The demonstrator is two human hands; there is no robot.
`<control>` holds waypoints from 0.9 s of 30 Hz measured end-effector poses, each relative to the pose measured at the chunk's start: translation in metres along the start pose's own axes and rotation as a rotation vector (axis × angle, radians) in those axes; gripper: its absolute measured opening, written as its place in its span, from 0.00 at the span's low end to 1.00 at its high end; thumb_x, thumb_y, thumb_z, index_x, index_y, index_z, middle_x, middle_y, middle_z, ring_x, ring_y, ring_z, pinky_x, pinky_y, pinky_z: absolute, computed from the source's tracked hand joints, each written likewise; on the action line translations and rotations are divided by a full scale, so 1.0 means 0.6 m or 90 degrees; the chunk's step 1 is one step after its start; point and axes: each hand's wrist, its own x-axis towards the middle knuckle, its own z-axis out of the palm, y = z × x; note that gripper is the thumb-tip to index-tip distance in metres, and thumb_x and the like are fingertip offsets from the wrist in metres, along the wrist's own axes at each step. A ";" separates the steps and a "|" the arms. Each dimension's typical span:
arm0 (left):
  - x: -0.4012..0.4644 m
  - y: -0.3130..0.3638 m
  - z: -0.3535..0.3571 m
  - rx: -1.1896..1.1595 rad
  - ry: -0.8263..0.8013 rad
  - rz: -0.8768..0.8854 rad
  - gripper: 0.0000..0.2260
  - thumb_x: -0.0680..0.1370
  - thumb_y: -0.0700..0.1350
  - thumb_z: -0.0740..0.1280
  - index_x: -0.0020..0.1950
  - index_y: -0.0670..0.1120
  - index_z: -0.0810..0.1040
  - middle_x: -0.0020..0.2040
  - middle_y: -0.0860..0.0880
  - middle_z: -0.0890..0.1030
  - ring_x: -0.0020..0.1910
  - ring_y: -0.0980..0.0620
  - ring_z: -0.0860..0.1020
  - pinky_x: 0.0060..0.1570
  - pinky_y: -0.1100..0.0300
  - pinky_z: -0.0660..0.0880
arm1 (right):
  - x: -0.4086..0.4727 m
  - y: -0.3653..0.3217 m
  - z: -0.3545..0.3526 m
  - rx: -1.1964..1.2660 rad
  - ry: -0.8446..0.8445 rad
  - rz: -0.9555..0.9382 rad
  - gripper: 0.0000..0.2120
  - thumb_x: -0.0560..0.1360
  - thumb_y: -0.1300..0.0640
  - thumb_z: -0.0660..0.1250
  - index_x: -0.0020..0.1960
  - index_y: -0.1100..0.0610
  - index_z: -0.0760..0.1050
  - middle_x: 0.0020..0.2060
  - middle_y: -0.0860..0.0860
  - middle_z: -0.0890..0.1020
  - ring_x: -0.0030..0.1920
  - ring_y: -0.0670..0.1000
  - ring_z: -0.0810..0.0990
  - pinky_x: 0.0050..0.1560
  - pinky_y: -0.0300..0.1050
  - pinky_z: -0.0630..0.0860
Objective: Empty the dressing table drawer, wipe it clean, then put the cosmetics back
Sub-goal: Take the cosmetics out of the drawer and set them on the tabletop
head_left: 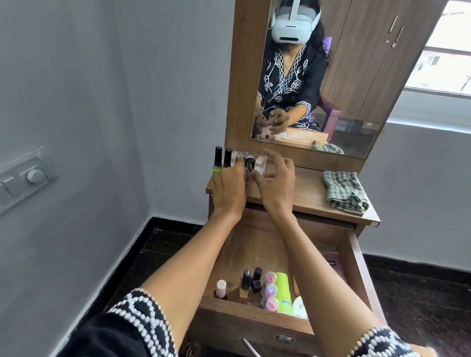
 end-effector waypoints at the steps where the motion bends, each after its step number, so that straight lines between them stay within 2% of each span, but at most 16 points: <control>1: -0.006 0.004 -0.007 -0.017 0.018 0.010 0.08 0.80 0.40 0.57 0.44 0.48 0.73 0.32 0.53 0.72 0.29 0.61 0.71 0.30 0.65 0.62 | -0.005 -0.002 -0.009 0.017 0.010 -0.002 0.23 0.71 0.62 0.72 0.64 0.51 0.73 0.50 0.48 0.71 0.41 0.44 0.77 0.47 0.39 0.79; 2: -0.016 0.009 -0.019 -0.028 0.034 0.018 0.08 0.80 0.40 0.59 0.43 0.48 0.75 0.31 0.53 0.75 0.29 0.63 0.73 0.31 0.68 0.62 | -0.011 -0.005 -0.019 0.032 0.013 -0.003 0.21 0.71 0.61 0.73 0.62 0.51 0.74 0.50 0.48 0.72 0.40 0.42 0.77 0.46 0.36 0.79; 3: -0.025 0.013 -0.027 -0.035 0.039 0.009 0.06 0.79 0.41 0.62 0.46 0.46 0.78 0.35 0.51 0.80 0.34 0.62 0.77 0.33 0.67 0.65 | -0.020 -0.008 -0.030 0.044 0.009 -0.004 0.19 0.71 0.61 0.73 0.60 0.52 0.75 0.50 0.48 0.73 0.40 0.39 0.76 0.44 0.32 0.77; 4: -0.031 0.015 -0.035 -0.043 0.040 -0.009 0.06 0.78 0.42 0.64 0.50 0.43 0.80 0.41 0.47 0.83 0.41 0.56 0.80 0.37 0.64 0.70 | -0.029 -0.011 -0.041 0.054 0.001 -0.003 0.17 0.71 0.60 0.73 0.58 0.53 0.76 0.49 0.48 0.75 0.39 0.36 0.76 0.42 0.29 0.76; 5: -0.038 0.016 -0.042 -0.061 0.032 -0.050 0.08 0.76 0.43 0.67 0.52 0.43 0.81 0.46 0.45 0.83 0.46 0.50 0.81 0.41 0.61 0.74 | -0.041 -0.014 -0.051 0.065 -0.013 0.001 0.14 0.71 0.60 0.73 0.56 0.54 0.76 0.49 0.49 0.76 0.38 0.35 0.76 0.40 0.27 0.74; 7: -0.057 0.017 -0.063 -0.098 -0.011 -0.113 0.11 0.74 0.45 0.70 0.54 0.42 0.81 0.49 0.45 0.83 0.48 0.49 0.81 0.48 0.58 0.76 | -0.067 -0.021 -0.072 0.085 -0.056 0.021 0.11 0.72 0.61 0.71 0.53 0.54 0.76 0.46 0.48 0.77 0.38 0.37 0.77 0.40 0.29 0.76; 11: -0.126 0.002 -0.112 -0.191 -0.074 -0.110 0.13 0.72 0.45 0.72 0.55 0.43 0.81 0.47 0.48 0.84 0.46 0.54 0.82 0.49 0.64 0.76 | -0.129 -0.030 -0.109 0.105 -0.145 0.059 0.09 0.71 0.61 0.72 0.47 0.49 0.77 0.43 0.45 0.80 0.39 0.44 0.79 0.43 0.35 0.78; 16: -0.223 -0.014 -0.131 -0.278 -0.203 -0.077 0.15 0.69 0.43 0.74 0.54 0.51 0.81 0.45 0.59 0.82 0.44 0.63 0.81 0.49 0.69 0.77 | -0.205 -0.018 -0.141 0.068 -0.205 0.085 0.11 0.70 0.60 0.73 0.44 0.44 0.78 0.43 0.43 0.81 0.38 0.39 0.78 0.39 0.31 0.75; 19: -0.252 -0.020 -0.119 -0.258 -0.282 -0.067 0.15 0.66 0.45 0.76 0.53 0.51 0.82 0.45 0.60 0.82 0.44 0.64 0.80 0.48 0.68 0.77 | -0.236 -0.005 -0.152 0.007 -0.219 0.094 0.14 0.71 0.61 0.73 0.43 0.42 0.77 0.43 0.42 0.79 0.38 0.38 0.77 0.39 0.29 0.72; 23: -0.263 -0.021 -0.105 -0.222 -0.353 -0.044 0.12 0.63 0.45 0.79 0.45 0.50 0.84 0.36 0.61 0.81 0.38 0.65 0.80 0.41 0.70 0.76 | -0.261 0.003 -0.159 -0.065 -0.241 0.074 0.18 0.70 0.64 0.73 0.35 0.40 0.75 0.40 0.43 0.77 0.37 0.38 0.75 0.38 0.29 0.70; 25: -0.259 -0.020 -0.101 -0.172 -0.362 -0.048 0.12 0.62 0.46 0.79 0.44 0.47 0.84 0.35 0.59 0.81 0.35 0.66 0.79 0.38 0.73 0.74 | -0.262 0.005 -0.162 -0.080 -0.255 0.080 0.20 0.70 0.66 0.72 0.36 0.39 0.76 0.40 0.44 0.77 0.36 0.38 0.74 0.39 0.29 0.70; 27: -0.252 -0.016 -0.098 -0.112 -0.375 -0.058 0.15 0.61 0.49 0.80 0.43 0.47 0.84 0.37 0.56 0.82 0.36 0.65 0.79 0.38 0.71 0.75 | -0.260 0.005 -0.164 -0.119 -0.277 0.100 0.19 0.72 0.69 0.68 0.39 0.43 0.78 0.42 0.45 0.77 0.37 0.39 0.74 0.40 0.30 0.70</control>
